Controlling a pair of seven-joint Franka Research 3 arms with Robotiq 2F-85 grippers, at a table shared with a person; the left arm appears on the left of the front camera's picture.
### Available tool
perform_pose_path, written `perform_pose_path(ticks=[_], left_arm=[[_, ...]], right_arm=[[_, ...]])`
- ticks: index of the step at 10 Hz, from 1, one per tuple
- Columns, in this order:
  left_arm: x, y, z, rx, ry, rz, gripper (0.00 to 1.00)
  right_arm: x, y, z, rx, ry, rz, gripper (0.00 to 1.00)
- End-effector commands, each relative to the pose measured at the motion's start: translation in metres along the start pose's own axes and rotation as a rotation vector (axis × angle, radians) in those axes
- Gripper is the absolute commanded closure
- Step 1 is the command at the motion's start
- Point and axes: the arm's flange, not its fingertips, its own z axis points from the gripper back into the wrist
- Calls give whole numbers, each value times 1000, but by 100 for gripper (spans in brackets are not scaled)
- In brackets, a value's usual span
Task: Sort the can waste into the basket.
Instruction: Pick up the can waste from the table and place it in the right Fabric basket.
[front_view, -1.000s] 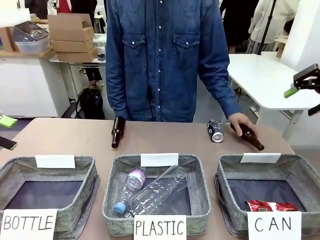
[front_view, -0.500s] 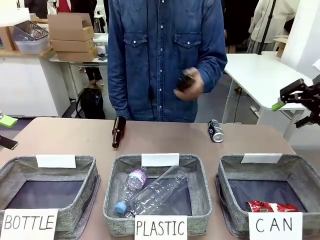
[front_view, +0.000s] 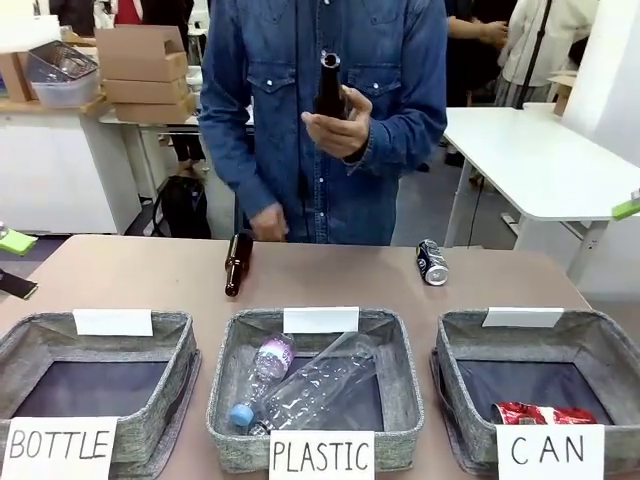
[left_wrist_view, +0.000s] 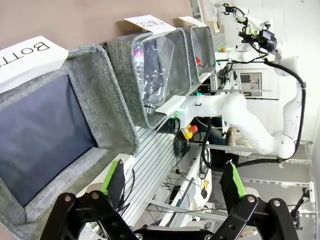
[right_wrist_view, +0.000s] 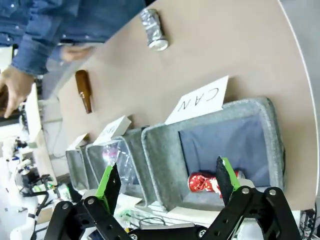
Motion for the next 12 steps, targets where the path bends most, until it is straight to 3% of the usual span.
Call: perform_pose_path(ticks=[1, 3, 4, 6, 9, 10, 11, 12], left_arm=[[-3, 1, 3, -3, 12, -20, 0], [-3, 1, 3, -3, 12, -20, 0], [-3, 1, 3, -3, 12, -20, 0], [-3, 1, 3, -3, 12, -20, 0], [-3, 1, 3, -3, 12, -20, 0], [-3, 1, 3, -3, 12, -20, 0], [0, 0, 0, 0, 0, -1, 0], [-6, -19, 27, 10, -1, -42, 0]], right_arm=[[11, 23, -52, -22, -46, 133, 0], [36, 66, -102, -2, -9, 271, 0], [51, 92, -129, -67, -25, 262, 0], [76, 116, -168, -100, 50, 315, 0], [56, 65, -113, -36, -76, 221, 0], [50, 61, -117, -49, -112, 217, 0], [55, 68, -135, -83, -86, 244, 0], [67, 77, -158, -125, -34, 264, 0]])
